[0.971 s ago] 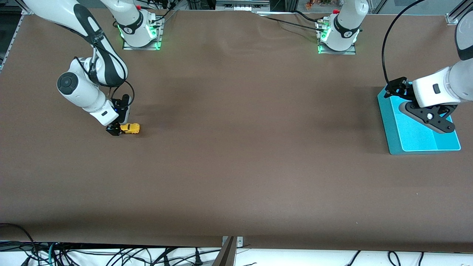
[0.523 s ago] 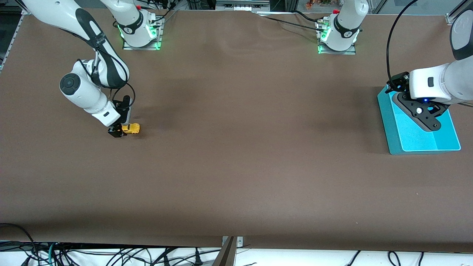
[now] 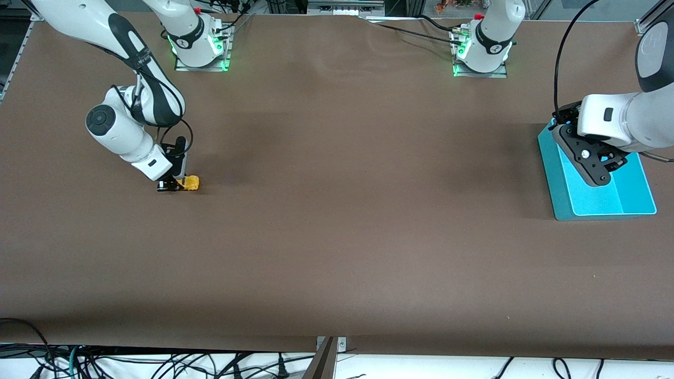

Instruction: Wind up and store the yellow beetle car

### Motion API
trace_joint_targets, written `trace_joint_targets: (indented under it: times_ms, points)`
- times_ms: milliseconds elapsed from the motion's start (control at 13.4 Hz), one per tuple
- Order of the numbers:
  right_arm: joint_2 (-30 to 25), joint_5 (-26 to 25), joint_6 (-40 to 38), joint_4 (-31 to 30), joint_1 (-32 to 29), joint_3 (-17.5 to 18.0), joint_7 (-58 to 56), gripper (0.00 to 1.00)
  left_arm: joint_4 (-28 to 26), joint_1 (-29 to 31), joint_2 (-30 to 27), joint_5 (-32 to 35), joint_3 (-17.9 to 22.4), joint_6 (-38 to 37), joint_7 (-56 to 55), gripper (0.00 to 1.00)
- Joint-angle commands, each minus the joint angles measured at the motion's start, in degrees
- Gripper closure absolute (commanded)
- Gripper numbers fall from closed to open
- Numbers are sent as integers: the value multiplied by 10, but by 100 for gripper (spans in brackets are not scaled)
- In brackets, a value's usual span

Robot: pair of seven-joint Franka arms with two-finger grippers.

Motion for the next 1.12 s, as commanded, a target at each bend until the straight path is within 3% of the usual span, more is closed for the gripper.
trace_joint_targets:
  times_ms: [0,374,822,1046]
  points:
    - [-15,-4,-13,7,-5,48,34,87,2,-3,9,15,1,-2,50,0]
    - [-2,-7,-30,35,-1,106,156,87,1,-3,15,8,1,-2,63,0]
    - [42,-26,-7,36,-1,107,164,87,1,-17,26,4,-1,-1,63,0]
    - [42,-28,-7,31,-2,84,152,87,-6,-15,37,-12,-1,1,63,0]
